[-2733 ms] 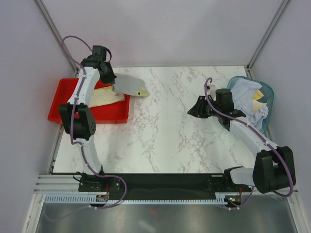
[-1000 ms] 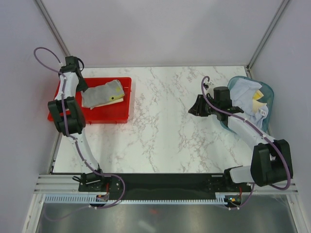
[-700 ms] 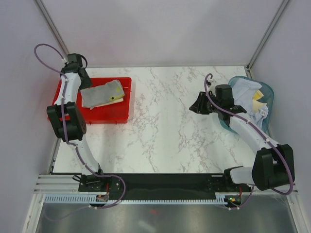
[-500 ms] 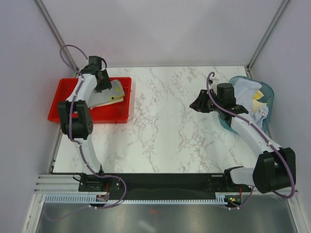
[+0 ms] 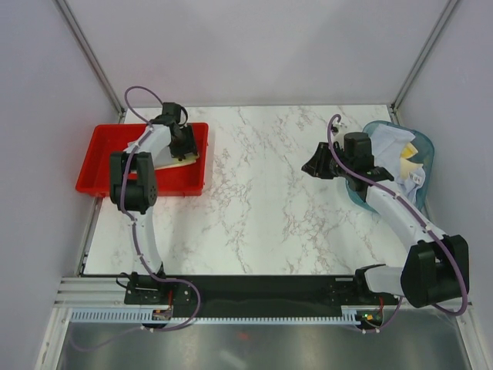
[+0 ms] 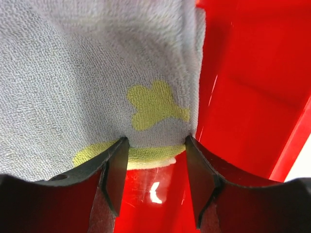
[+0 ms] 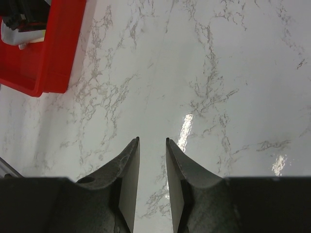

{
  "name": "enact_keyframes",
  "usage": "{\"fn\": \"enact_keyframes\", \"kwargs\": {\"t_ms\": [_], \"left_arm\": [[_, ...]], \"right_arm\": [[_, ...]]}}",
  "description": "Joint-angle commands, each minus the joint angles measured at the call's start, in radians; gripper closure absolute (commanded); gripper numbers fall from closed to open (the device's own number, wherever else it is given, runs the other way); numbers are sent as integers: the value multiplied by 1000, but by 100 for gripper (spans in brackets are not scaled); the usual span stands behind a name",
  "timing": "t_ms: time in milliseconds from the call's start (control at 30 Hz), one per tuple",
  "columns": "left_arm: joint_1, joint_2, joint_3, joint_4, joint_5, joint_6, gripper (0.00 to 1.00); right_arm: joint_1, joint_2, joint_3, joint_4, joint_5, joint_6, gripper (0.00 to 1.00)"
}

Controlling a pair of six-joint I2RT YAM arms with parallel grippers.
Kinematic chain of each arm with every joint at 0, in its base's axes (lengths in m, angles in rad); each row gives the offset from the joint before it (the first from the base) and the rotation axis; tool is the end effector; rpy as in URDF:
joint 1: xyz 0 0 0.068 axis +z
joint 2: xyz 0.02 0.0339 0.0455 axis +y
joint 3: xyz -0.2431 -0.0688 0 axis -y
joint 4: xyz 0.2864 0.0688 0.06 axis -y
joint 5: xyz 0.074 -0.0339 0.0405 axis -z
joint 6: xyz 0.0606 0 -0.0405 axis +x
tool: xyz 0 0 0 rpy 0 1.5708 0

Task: Fold and stack the towels
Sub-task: Neatly place the folded towel into the bin

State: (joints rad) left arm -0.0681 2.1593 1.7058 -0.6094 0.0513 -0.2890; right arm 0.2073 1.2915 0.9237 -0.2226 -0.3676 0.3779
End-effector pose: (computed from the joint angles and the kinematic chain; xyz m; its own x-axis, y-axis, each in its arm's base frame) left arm 0.5027 -0.0374 0.1266 -0.8621 -0.2265 -0.4534 -0.1595 0.9704 -0.1816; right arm 0.3383 0.0934 0.2275 -0.6850 0.2078 -0.6983 -0.2490 0.8339 0.4925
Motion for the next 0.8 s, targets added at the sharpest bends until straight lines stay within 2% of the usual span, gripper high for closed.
{"fn": "enact_keyframes", "kwargs": {"t_ms": [0,167,300,400,467,567,700,733,767], "left_arm": [[-15,-93,-70,14,38,16,42],[-32,-216,-184,25,13,10,42],[-35,-283,-209,19,9,24,42],[-35,-337,-213,13,-5,16,40],[-36,-367,-207,5,-1,-11,39],[-82,-401,-203,3,35,-29,31],[-202,-495,-199,-13,48,-24,19],[-258,-513,-204,-12,67,-35,12],[-292,-533,-202,-13,84,-32,1]], "right_arm": [[1,-47,1,14,13,-2,64],[3,-73,10,-1,21,15,63],[1,-67,41,-11,39,45,63],[0,-49,81,-26,96,59,63],[-17,-32,115,-58,220,72,63],[-104,18,167,-118,420,90,61],[-259,147,262,-202,596,116,57],[-307,208,285,-233,608,108,56],[-328,239,335,-260,646,99,56]]}}
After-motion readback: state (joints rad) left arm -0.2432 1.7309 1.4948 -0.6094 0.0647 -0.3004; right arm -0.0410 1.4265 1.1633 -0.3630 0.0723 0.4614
